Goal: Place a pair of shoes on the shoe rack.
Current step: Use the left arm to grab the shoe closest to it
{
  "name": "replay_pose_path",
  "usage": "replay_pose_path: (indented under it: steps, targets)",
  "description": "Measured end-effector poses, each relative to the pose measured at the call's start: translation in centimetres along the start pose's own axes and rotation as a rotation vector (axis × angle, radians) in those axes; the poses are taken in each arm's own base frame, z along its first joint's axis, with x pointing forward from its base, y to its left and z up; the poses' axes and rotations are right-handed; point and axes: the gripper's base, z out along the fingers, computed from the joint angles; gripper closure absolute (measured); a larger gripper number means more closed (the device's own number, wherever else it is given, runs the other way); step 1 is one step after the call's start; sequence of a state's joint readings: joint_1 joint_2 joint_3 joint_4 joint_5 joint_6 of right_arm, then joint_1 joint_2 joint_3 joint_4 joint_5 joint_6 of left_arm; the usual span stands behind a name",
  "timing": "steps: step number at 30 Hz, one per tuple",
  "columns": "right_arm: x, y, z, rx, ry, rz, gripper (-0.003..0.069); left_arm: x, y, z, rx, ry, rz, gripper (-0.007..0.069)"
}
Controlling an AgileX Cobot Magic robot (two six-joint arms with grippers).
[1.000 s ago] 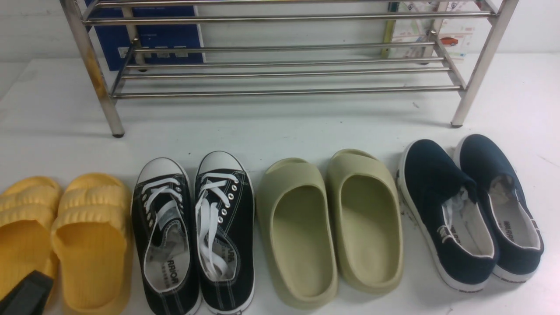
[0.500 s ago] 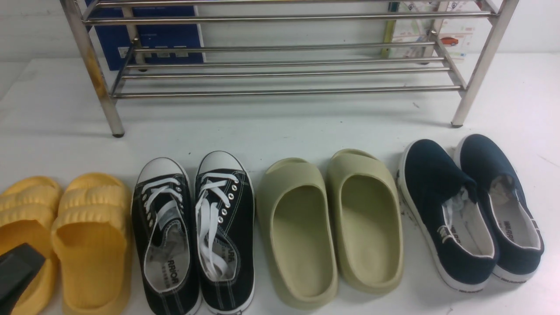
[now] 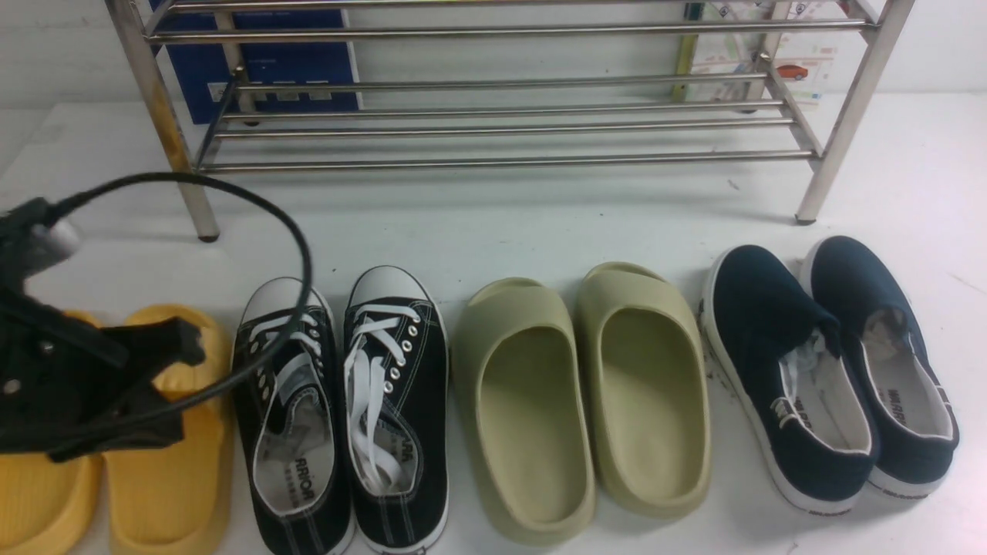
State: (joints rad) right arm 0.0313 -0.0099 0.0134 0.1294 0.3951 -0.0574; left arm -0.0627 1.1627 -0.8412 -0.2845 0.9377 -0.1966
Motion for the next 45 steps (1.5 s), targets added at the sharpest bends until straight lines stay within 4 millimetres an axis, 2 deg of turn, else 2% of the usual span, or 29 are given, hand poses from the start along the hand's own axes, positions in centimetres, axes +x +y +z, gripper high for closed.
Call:
replay_pose_path:
  steps: [1, 3, 6, 9, 11, 13, 14, 16, 19, 20, 23, 28, 31, 36, 38, 40, 43, 44, 45]
  targets:
    - [0.0, 0.0, 0.0, 0.0, 0.0, 0.0, 0.042, 0.0, -0.2, 0.2, 0.001, 0.007, 0.007, 0.0638]
    - [0.0, 0.0, 0.0, 0.0, 0.0, 0.0, 0.0417, 0.5, -2.4, 1.5, 0.0, 0.034, 0.075, 0.0638]
    - [0.0, 0.0, 0.0, 0.0, 0.0, 0.0, 0.0416, 1.2, -3.7, 1.8, -0.027, 0.03, 0.07, 0.0638]
    - [0.0, 0.0, 0.0, 0.0, 0.0, 0.0, 0.0415, 1.4, -3.9, 1.9, -0.071, 0.011, 0.052, 0.0631]
    - [0.0, 0.0, 0.0, 0.0, 0.0, 0.0, 0.0415, 1.2, -3.6, 2.0, -0.111, -0.008, 0.05, 0.0596]
    - [0.0, 0.0, 0.0, 0.0, 0.0, 0.0, 0.0415, 0.9, -3.3, 2.7, -0.151, -0.004, 0.031, 0.0507]
    - [0.0, 0.0, 0.0, 0.0, 0.0, 0.0, 0.0415, 0.9, -3.3, 2.7, -0.154, -0.003, 0.026, 0.0498]
    - [0.0, 0.0, 0.0, 0.0, 0.0, 0.0, 0.0415, 0.8, -3.2, 4.3, -0.183, 0.034, -0.011, 0.0361]
    - [0.0, 0.0, 0.0, 0.0, 0.0, 0.0, 0.0415, 0.8, -3.0, 5.6, -0.196, 0.051, -0.022, 0.0305]
    - [0.0, 0.0, 0.0, 0.0, 0.0, 0.0, 0.0415, 0.8, -2.8, 6.8, -0.2, 0.057, -0.024, 0.0263]
    - [0.0, 0.0, 0.0, 0.0, 0.0, 0.0, 0.0415, 0.7, -2.7, 9.0, -0.214, 0.079, -0.024, 0.0246]
    - [0.0, 0.0, 0.0, 0.0, 0.0, 0.0, 0.0415, 0.7, -2.2, 11.8, -0.261, 0.141, -0.023, 0.0271]
    - [0.0, 0.0, 0.0, 0.0, 0.0, 0.0, 0.0415, 0.8, -2.1, 12.5, -0.277, 0.166, -0.027, 0.0312]
    - [0.0, 0.0, 0.0, 0.0, 0.0, 0.0, 0.0415, 0.9, -2.0, 12.5, -0.293, 0.172, -0.043, 0.0473]
    - [0.0, 0.0, 0.0, 0.0, 0.0, 0.0, 0.0415, 0.9, -2.0, 12.2, -0.297, 0.167, -0.042, 0.0553]
    - [0.0, 0.0, 0.0, 0.0, 0.0, 0.0, 0.0415, 0.8, -2.0, 11.7, -0.298, 0.159, -0.038, 0.0599]
    - [0.0, 0.0, 0.0, 0.0, 0.0, 0.0, 0.0415, 0.7, -2.3, 9.3, -0.304, 0.145, -0.031, 0.0614]
    - [0.0, 0.0, 0.0, 0.0, 0.0, 0.0, 0.0415, 0.7, -2.3, 9.1, -0.304, 0.143, -0.03, 0.0614]
    - [0.0, 0.0, 0.0, 0.0, 0.0, 0.0, 0.0415, 0.5, -2.7, 7.1, -0.294, 0.12, -0.03, 0.0614]
